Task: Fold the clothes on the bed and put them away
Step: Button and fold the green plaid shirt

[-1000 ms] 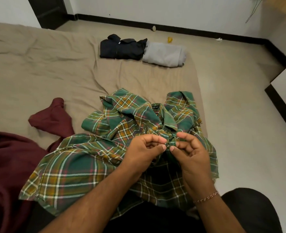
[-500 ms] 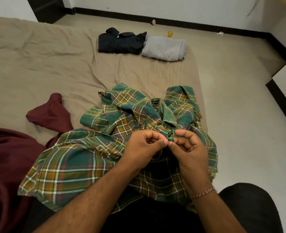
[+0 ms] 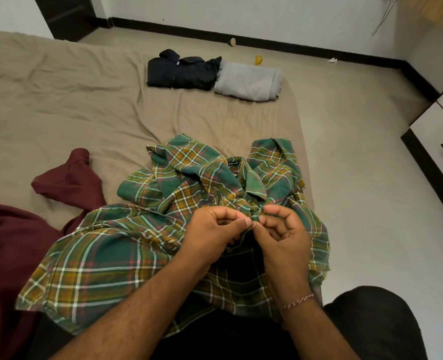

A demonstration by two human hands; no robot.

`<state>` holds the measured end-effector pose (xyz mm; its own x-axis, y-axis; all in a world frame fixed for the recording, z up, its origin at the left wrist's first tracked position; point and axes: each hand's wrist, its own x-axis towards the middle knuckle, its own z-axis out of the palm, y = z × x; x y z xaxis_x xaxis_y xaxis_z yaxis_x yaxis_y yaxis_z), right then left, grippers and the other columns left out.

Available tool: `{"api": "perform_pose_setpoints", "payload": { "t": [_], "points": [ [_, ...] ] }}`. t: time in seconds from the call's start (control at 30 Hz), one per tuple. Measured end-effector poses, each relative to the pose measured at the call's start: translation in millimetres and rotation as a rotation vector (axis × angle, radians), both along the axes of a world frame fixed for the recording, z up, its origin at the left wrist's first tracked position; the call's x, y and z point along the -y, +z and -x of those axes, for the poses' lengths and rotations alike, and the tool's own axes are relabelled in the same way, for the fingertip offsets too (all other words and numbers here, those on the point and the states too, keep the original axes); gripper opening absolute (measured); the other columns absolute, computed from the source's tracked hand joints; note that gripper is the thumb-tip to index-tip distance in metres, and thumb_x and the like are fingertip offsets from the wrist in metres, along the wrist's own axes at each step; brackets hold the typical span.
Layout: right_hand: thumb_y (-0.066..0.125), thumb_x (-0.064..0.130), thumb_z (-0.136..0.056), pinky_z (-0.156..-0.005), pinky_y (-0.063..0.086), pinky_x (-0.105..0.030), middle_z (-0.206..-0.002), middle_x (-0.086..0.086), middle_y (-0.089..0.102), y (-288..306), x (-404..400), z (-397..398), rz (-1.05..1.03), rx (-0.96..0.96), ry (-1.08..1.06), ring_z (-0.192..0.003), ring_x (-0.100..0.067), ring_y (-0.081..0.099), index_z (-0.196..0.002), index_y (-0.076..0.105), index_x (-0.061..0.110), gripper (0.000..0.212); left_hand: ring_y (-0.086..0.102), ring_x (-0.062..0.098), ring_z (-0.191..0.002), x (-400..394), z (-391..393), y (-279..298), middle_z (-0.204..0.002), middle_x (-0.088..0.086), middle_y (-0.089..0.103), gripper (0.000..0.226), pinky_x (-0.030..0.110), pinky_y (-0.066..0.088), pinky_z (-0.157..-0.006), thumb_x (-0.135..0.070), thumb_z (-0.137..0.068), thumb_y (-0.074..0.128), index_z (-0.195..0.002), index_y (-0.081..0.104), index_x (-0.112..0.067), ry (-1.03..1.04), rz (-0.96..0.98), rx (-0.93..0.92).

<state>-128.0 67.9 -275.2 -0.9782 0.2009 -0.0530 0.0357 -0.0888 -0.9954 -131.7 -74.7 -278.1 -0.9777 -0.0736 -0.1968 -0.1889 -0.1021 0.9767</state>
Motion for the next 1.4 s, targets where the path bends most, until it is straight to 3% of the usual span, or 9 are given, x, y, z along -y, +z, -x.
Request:
{"api": "perform_pose_setpoints", "payload": {
  "t": [0.23,0.57,1.0,1.2,1.4],
  "points": [
    [0.078,-0.007,-0.084,-0.075,0.060,-0.023,-0.087,-0.007,0.075,4.0,1.6,-0.7,-0.005,0.000,0.005,-0.081,-0.015,0.074,-0.110,0.067,0.012,0.034,0.060,0.016,-0.060,-0.4,0.0,1.5,-0.068,0.013,0.071,0.008,0.026,0.051,-0.057,-0.009,-0.090,0.079,-0.082,0.079,-0.006,0.016,0.040,0.011],
    [0.062,-0.014,-0.093,-0.084,0.061,-0.027,-0.095,-0.005,0.080,4.0,2.3,-1.2,0.051,-0.001,0.012,-0.096,-0.018,0.076,-0.117,0.065,0.013,0.036,0.060,0.010,-0.054,-1.6,0.3,0.0,-0.061,0.001,0.070,0.012,0.025,0.050,-0.053,-0.010,-0.088,0.081,-0.076,0.078,-0.010,0.077,0.152,-0.053],
    [0.066,-0.010,-0.093,-0.091,0.061,-0.033,-0.095,-0.006,0.080,3.5,3.1,-0.6,0.104,-0.001,0.018,-0.099,-0.020,0.076,-0.119,0.066,0.017,0.038,0.063,0.005,-0.055,-4.6,-1.7,-2.1,-0.064,0.000,0.072,0.012,0.022,0.051,-0.052,-0.011,-0.087,0.081,-0.075,0.077,-0.012,0.162,0.265,-0.115],
    [0.070,-0.012,-0.088,-0.083,0.059,-0.023,-0.094,-0.004,0.076,1.2,0.4,0.6,-0.052,-0.099,0.107,-0.086,-0.015,0.073,-0.123,0.067,0.016,0.045,0.064,0.006,-0.058,-2.7,-0.8,-5.6,-0.068,0.002,0.074,0.012,0.023,0.052,-0.055,-0.013,-0.087,0.080,-0.076,0.077,-0.014,0.104,0.293,-0.103],
    [0.071,-0.011,-0.088,-0.081,0.056,-0.018,-0.095,0.000,0.071,0.3,-0.2,5.3,-0.247,-0.194,0.196,-0.084,-0.014,0.070,-0.132,0.063,0.023,0.056,0.063,0.008,-0.061,2.6,3.1,-7.2,-0.069,0.006,0.074,0.016,0.026,0.053,-0.059,-0.010,-0.093,0.075,-0.078,0.078,-0.014,0.057,0.238,-0.048]
  ]
}}
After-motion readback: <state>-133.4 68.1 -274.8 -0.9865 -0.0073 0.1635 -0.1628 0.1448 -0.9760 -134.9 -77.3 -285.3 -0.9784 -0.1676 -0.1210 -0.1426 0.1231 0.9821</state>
